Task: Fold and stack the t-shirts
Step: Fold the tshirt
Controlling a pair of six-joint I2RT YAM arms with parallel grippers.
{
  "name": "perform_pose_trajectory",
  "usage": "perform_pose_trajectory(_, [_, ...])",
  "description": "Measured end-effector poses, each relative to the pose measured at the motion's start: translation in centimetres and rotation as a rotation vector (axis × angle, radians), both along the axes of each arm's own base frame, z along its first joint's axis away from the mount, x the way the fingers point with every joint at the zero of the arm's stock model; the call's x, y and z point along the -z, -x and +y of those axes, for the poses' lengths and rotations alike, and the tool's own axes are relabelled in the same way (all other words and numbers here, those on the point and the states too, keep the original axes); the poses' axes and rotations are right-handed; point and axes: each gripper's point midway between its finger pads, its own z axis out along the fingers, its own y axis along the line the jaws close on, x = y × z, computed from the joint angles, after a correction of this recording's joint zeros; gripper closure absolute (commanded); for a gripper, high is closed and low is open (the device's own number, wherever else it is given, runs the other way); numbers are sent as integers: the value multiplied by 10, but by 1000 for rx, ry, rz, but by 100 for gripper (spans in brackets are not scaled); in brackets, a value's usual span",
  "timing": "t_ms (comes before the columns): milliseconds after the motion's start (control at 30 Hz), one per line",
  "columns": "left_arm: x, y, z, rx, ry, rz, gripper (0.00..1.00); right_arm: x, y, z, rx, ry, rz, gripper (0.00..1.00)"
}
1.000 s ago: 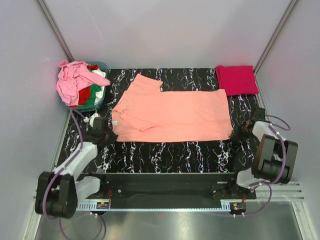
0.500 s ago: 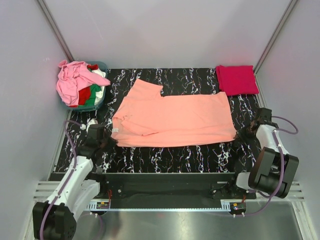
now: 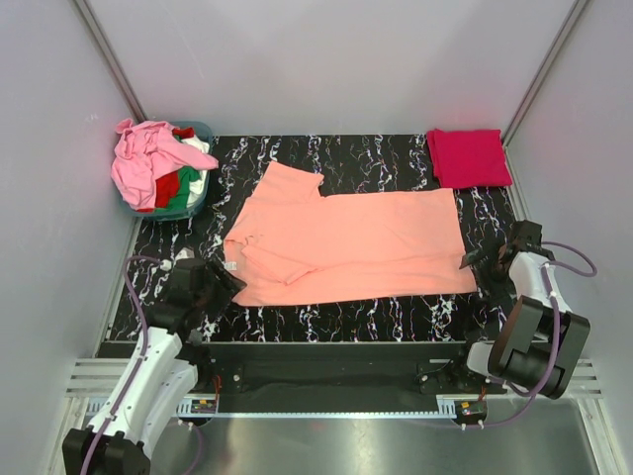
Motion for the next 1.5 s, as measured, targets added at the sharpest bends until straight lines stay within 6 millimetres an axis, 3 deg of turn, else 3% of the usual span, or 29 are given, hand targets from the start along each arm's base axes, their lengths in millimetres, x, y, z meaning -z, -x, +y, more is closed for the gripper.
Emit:
perform_pose_trajectory(200, [-4, 1, 2, 14, -26, 4, 25, -13, 1, -3, 6, 37, -39, 0])
perform_pose_trajectory(367, [-37, -16, 11, 27, -100, -63, 25, -33, -3, 0, -6, 63, -120, 0])
perform_pose_trajectory(467, [-51, -26, 12, 37, -126, -115, 29, -44, -10, 16, -72, 80, -156, 0])
perform_pose_trajectory(633, [-43, -38, 9, 67, -141, -102, 39, -71, -30, 70, -277, 93, -235, 5])
perform_pose_trajectory(833, [-28, -51, -16, 163, -113, -88, 41, -87, -44, 137, -508, 73, -288, 13])
perform_pose_trajectory(1000, [-16, -62, -31, 212, -97, -91, 42, -87, -61, 210, -754, 60, -268, 16])
perform_pose_trajectory(1100, [8, -60, -28, 207, -114, -32, 43, -89, -69, 268, -920, 52, -271, 19])
perform_pose_trajectory(1233, [42, -48, -18, 178, -151, 66, 43, -89, -68, 327, -1074, 35, -273, 22])
perform_pose_trajectory(1500, [40, -62, -16, 141, -149, 32, 41, -76, -59, 412, -1228, -39, -234, 29])
